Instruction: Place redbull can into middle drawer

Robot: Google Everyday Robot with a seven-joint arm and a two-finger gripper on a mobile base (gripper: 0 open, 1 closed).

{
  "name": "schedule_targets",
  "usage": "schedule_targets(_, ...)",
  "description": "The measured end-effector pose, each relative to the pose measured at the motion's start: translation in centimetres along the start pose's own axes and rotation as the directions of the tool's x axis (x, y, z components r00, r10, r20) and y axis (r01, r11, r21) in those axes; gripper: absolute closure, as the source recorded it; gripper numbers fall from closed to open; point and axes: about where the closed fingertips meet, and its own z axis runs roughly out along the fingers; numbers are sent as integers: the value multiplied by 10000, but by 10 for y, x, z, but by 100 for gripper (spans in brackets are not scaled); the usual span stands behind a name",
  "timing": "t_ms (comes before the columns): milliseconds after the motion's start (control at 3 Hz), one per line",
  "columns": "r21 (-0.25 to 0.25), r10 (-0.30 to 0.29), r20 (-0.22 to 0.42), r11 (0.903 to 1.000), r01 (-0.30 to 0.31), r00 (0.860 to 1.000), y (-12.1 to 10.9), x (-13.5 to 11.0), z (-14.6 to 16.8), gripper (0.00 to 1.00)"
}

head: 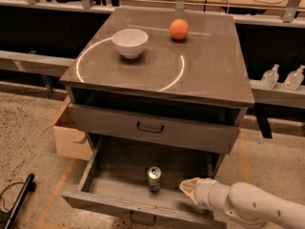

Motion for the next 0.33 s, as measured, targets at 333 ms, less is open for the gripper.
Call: schedule_targets(333,56,-169,-31,9998,169,9999,-2,-5,-5,58)
